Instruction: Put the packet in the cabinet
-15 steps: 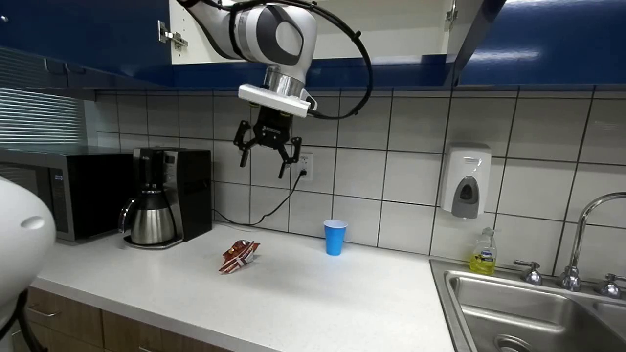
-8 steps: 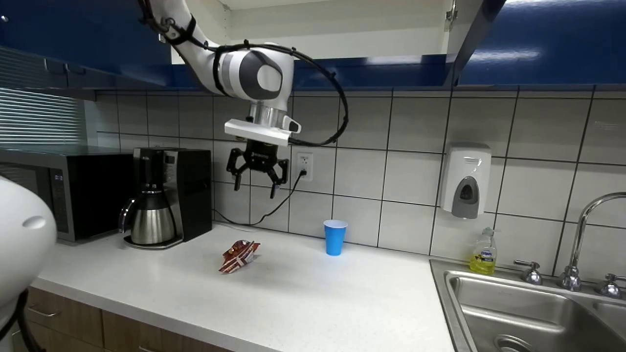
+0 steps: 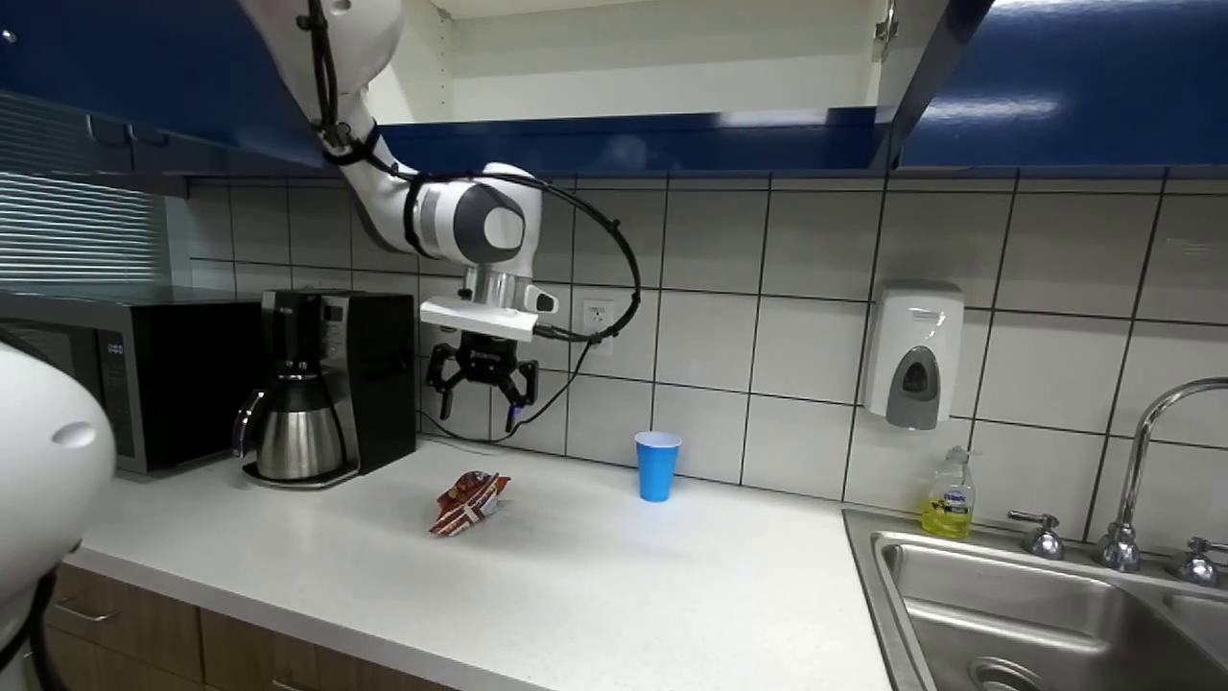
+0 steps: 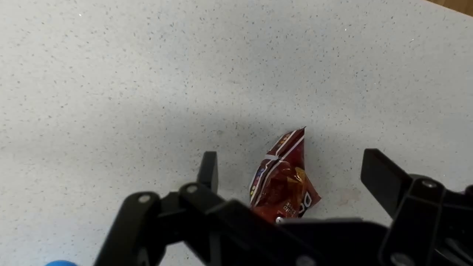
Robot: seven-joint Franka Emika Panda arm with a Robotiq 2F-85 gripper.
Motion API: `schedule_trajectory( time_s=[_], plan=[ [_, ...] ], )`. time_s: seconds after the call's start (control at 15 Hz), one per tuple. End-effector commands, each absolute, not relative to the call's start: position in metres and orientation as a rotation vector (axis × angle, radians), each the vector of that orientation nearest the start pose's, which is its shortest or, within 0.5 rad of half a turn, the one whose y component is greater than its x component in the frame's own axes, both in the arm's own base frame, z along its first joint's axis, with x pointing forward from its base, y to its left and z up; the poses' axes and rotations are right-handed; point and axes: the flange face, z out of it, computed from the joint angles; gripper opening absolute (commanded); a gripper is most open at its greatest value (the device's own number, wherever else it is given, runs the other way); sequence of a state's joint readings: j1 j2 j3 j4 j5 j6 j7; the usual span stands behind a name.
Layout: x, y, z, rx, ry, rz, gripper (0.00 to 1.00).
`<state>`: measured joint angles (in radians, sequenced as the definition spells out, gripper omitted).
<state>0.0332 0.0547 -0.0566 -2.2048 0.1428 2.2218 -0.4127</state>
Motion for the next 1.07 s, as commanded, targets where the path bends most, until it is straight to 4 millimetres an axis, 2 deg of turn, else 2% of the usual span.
schedule_trajectory(
  time_s=[0.0, 0.4, 0.47, 0.53, 1.0],
  plan=[
    [0.555, 0.010, 0.340, -3.029, -0.458, 0.040, 1.00],
    [0.577, 0.032, 0.312, -3.010, -0.460, 0.096, 1.00],
    [0.577, 0.035, 0.312, -2.979, -0.480, 0.105, 1.00],
    [0.568, 0.028, 0.311, -2.998, -0.483, 0.100, 1.00],
    [0.575, 0.035, 0.305, -2.996, -0.502, 0.106, 1.00]
  ],
)
